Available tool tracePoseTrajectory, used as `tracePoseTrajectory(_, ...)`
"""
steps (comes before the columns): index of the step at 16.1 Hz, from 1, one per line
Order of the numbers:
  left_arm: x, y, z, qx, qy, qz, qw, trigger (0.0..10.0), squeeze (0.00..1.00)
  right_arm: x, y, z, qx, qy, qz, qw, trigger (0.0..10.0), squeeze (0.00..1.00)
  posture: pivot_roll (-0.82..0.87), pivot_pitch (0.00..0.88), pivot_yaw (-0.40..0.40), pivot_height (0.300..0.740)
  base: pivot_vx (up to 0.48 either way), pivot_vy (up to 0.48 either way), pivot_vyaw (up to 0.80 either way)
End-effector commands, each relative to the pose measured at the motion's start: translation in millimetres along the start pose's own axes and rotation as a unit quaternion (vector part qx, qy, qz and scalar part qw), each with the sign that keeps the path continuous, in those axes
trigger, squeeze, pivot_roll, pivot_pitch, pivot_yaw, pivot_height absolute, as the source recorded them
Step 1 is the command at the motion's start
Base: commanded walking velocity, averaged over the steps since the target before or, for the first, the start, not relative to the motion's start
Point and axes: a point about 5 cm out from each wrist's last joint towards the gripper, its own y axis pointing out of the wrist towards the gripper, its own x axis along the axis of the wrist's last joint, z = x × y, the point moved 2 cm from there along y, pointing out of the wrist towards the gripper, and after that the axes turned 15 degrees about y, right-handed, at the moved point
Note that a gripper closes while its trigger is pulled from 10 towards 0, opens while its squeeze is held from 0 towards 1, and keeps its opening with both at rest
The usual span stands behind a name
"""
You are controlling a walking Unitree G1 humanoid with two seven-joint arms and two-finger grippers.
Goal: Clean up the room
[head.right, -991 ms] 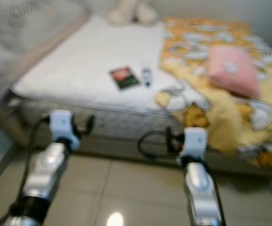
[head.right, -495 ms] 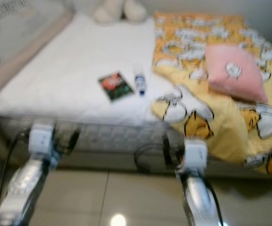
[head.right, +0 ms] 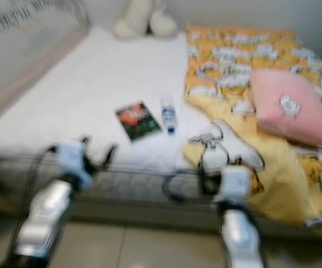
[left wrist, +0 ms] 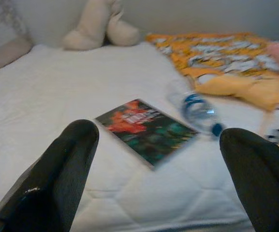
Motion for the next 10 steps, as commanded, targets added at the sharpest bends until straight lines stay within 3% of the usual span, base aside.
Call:
tracePoseTrajectory(1,8.6,5.4,-6.3,-0.008,-0.001,-0.011,1.0,10.0,0.0,3.4,0.6,-9.7,-0.016,-0.005,-0.004,1.0,10.0,0.0,-0.07,0.0,0.043,0.74,0.48,0.0,0.0)
tracePoseTrajectory(8,15.6,11.7,-4.8,-0.008,-0.003,-0.016,1.0,10.0,0.0,5.2,5.3,-8.3,-0.027,0.006,-0.011,1.0,10.0,0.0,-0.06,0.0,0.04,0.74,0.48,0.0,0.0)
tracePoseTrajectory(10,15.4,12.1,-5.0,-0.01,-0.004,-0.014,1.0,10.0,0.0,7.5,13.3,-4.6,-0.024,0.006,-0.009,1.0,10.0,0.0,-0.04,0.0,0.043,0.74,0.48,0.0,0.0)
